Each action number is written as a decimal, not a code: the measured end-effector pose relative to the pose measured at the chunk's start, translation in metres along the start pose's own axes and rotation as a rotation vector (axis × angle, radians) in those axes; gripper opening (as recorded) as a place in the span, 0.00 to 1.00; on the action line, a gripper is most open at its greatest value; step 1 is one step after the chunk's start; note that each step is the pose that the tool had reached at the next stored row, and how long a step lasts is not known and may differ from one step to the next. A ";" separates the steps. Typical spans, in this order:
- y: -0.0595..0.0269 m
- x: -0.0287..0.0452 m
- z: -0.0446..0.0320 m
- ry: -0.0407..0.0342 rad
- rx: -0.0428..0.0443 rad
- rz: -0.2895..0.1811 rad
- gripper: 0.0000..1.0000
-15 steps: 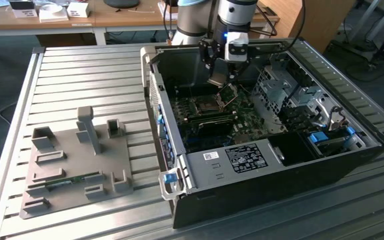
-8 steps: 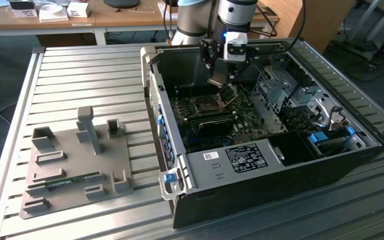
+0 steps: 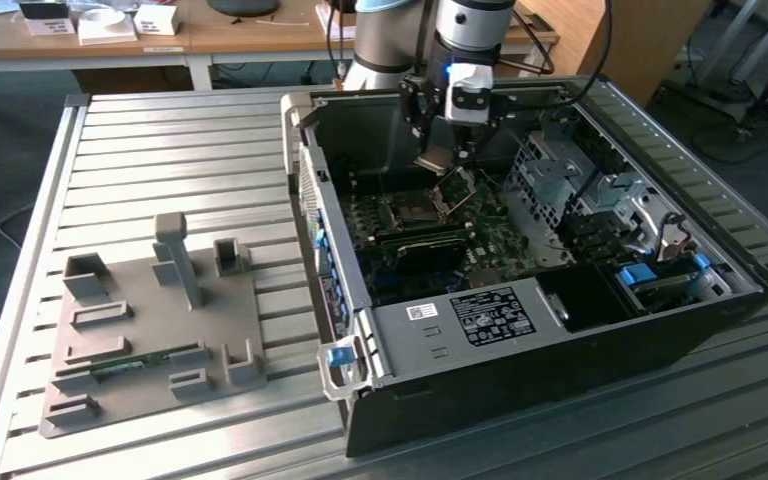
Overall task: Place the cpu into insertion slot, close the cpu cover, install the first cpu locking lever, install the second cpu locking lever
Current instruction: 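Place the cpu into insertion slot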
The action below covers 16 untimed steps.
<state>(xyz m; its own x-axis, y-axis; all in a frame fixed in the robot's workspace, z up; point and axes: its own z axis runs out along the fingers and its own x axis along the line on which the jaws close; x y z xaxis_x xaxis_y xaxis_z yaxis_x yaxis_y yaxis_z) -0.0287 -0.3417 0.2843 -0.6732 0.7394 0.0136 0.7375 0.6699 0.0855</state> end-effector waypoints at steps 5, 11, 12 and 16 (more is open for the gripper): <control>0.0000 0.0000 0.0000 -0.0017 -0.0002 0.020 0.54; 0.0000 0.0000 0.0001 -0.0035 -0.0006 0.041 0.54; 0.0000 0.0000 0.0001 -0.0038 -0.0006 0.044 0.54; 0.0000 0.0000 0.0001 -0.0049 -0.0008 0.057 0.54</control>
<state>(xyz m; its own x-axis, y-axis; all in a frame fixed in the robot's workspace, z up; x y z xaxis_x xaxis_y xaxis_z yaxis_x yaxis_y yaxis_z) -0.0287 -0.3417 0.2842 -0.6301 0.7764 0.0136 0.7743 0.6270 0.0854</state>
